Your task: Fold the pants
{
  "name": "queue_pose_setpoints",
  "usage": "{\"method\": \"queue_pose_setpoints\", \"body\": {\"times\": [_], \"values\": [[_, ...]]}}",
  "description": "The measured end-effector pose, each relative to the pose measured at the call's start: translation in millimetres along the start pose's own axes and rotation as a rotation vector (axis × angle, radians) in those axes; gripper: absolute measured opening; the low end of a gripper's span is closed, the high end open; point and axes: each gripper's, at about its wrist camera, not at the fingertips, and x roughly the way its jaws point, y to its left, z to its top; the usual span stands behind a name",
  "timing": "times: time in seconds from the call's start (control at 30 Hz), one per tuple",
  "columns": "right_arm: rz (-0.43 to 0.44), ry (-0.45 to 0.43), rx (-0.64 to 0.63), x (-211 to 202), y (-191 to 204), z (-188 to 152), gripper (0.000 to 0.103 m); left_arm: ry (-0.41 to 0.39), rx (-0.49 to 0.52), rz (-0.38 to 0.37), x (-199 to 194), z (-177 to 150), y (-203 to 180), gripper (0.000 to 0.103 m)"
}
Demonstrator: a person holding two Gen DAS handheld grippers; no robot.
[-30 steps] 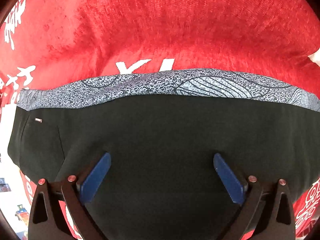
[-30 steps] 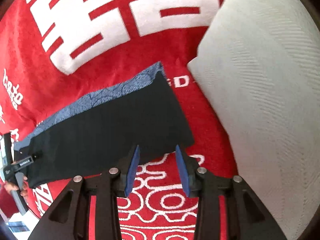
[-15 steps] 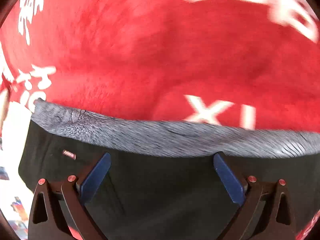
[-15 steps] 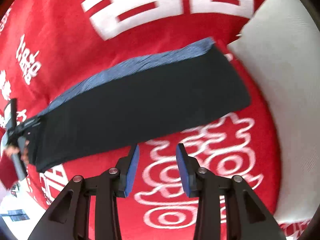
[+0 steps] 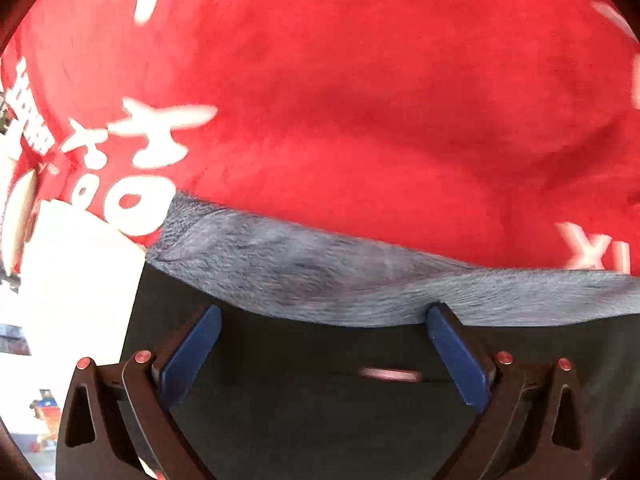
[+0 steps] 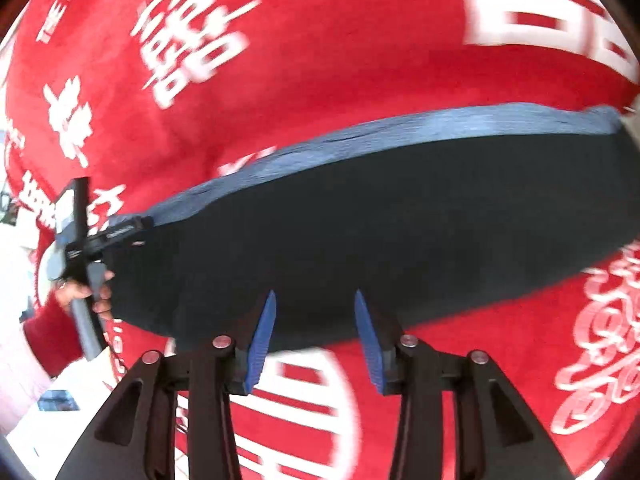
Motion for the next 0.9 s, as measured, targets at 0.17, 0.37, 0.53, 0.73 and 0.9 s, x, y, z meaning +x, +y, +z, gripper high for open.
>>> {"method": "queue_pose_setpoints", "body": {"times": [0.17,0.37,0.53,0.73,0.9], "values": [[0.145,0.053,0.052,11,25,-14,0.046,-0.009,0.052,-0.038,-19,-8,5,0.103],[0.321,0.127,0.128,34,45,-54,0.046,0.006,0.207,-0.212,-55,-61,-21,0.103],[0.368,0.145,0.210,60,45,-75,0.046,0.041,0.204,-0.174,-33,-78,-6,0.103],[0.436,0.118,0.260,74,44,-85,0.046,0.021,0.270,-0.156,-24,-85,-5,0.103],[0.517,0.104,0.409,88,29,-83,0.036,0.021,0.289,-0.157,-18,-89,1,0.103]]}}
